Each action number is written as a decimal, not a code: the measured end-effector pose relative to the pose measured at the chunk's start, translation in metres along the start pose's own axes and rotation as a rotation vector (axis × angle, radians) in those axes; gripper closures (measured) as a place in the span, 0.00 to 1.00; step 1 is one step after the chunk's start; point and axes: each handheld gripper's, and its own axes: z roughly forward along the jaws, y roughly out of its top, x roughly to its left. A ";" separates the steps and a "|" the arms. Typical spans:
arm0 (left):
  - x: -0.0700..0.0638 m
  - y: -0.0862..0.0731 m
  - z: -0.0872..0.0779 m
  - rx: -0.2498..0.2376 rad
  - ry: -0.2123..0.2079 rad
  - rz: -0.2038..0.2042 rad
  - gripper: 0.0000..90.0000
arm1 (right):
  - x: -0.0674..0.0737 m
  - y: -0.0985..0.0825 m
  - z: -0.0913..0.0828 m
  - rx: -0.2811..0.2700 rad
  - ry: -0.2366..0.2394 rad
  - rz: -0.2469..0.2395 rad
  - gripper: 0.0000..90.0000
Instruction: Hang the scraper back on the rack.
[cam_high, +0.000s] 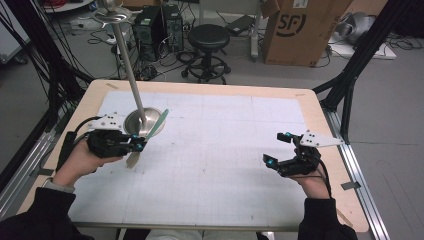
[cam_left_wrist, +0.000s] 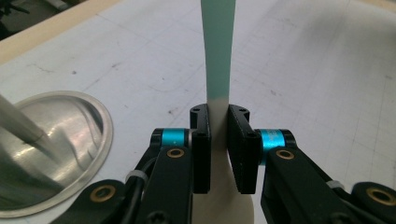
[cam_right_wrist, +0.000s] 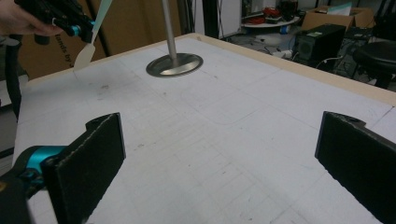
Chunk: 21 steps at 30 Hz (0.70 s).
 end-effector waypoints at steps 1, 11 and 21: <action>0.002 -0.001 -0.003 0.006 0.017 0.008 0.89 | 0.000 0.000 0.000 0.000 -0.001 0.000 0.01; 0.028 -0.004 -0.039 -0.101 0.070 -0.031 0.89 | 0.000 0.000 0.000 -0.001 -0.003 0.000 0.01; 0.055 0.013 -0.073 -0.224 0.103 -0.066 0.89 | -0.001 -0.001 0.005 0.009 0.002 -0.002 0.01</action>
